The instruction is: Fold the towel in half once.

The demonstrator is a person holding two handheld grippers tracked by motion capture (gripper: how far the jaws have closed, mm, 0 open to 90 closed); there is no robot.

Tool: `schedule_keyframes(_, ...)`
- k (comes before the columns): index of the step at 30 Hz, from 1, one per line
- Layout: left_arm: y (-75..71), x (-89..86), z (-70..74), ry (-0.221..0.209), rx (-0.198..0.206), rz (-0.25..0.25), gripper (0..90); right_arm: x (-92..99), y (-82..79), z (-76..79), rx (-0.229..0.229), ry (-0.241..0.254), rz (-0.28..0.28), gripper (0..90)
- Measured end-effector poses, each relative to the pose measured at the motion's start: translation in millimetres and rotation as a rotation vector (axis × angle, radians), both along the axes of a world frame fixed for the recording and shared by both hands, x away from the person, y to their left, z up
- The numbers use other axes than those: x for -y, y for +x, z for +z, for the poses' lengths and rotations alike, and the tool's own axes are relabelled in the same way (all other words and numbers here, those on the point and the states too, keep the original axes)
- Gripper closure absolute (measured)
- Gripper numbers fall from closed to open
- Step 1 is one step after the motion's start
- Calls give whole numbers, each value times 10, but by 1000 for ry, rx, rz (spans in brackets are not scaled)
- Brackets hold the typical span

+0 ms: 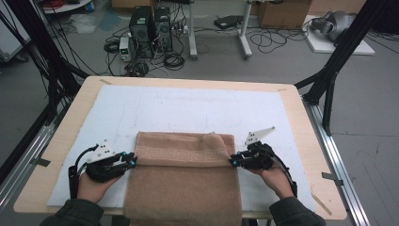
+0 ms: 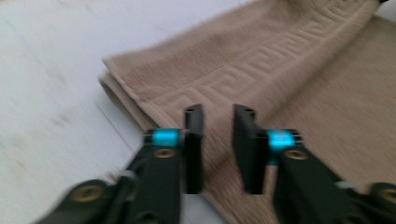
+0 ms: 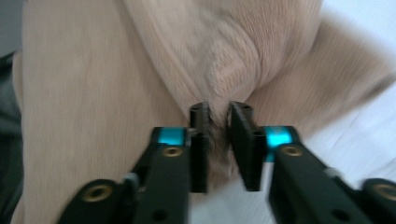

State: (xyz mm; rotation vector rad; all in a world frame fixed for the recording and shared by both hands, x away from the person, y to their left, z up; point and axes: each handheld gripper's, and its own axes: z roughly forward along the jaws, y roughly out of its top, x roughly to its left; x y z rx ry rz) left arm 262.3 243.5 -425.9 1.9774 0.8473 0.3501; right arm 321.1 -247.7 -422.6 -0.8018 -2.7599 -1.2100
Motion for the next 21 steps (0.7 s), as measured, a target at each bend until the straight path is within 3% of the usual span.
schedule_keyframes(2, -10, -30, 26, 8, 9, -9, 600, 77, -34, -33, -15, 7, -11, 656)
schedule_keyframes(6, 126, -34, 146, 1, 12, 8, 527, 175, -47, 122, 50, 54, -55, 595)
schedule_keyframes(9, 304, 29, 217, -2, 15, 14, 537, 87, 19, 231, 105, 57, -47, 581)
schedule_keyframes(13, 553, 191, 225, 50, 15, 11, 611, -106, 213, 261, 154, 11, -51, 609)
schedule_keyframes(16, 726, 272, 97, 128, -27, 36, 627, -207, 372, 182, 135, 13, -62, 625)
schedule_keyframes(20, 831, 293, -61, 160, -131, 31, 607, -351, 459, 15, 75, -13, -40, 575)
schedule_keyframes(21, 827, 308, -85, 167, -125, 24, 631, -379, 462, -22, 71, -13, -29, 573)
